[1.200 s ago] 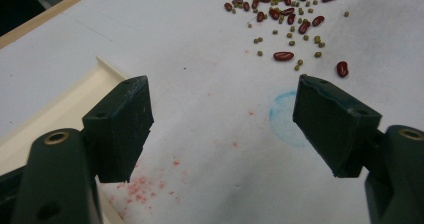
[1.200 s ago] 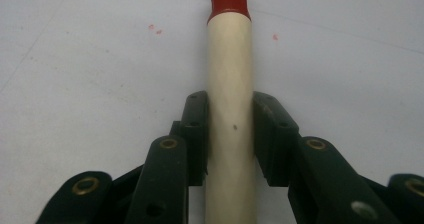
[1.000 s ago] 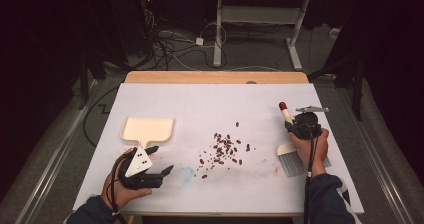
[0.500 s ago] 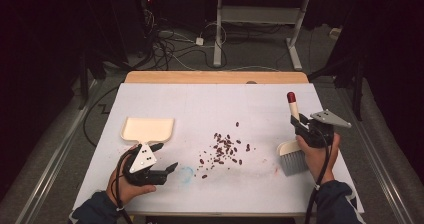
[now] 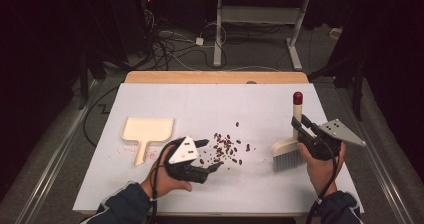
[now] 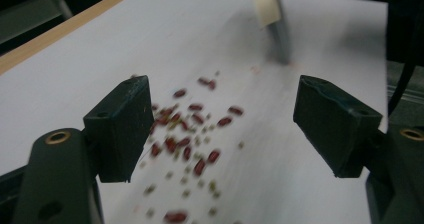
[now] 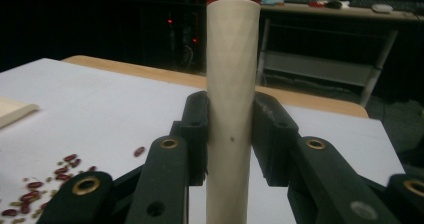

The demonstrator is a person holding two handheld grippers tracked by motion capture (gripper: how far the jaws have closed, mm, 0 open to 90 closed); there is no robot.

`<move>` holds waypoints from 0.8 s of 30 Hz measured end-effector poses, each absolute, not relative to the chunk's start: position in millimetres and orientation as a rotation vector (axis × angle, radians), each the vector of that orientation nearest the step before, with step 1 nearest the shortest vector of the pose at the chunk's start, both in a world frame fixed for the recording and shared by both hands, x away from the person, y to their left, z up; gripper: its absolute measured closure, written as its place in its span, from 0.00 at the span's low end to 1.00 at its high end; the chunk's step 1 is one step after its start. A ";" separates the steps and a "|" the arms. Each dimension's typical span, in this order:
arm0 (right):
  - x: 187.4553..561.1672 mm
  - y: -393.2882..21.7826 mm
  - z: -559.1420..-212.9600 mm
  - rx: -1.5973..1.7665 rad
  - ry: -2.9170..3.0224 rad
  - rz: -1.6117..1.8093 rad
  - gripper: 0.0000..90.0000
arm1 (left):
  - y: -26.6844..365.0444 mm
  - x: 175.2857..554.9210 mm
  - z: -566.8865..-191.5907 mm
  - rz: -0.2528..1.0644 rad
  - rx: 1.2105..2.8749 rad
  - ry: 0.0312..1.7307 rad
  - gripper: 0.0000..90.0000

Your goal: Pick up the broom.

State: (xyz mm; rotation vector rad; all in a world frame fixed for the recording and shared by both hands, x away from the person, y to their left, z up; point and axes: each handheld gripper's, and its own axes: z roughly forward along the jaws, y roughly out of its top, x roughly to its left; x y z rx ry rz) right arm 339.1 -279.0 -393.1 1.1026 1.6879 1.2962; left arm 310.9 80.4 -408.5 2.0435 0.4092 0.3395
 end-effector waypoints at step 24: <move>296.6 -198.6 -359.8 0.887 1.713 1.453 0.78 | -5.3 339.7 -413.7 0.218 1.998 0.415 0.51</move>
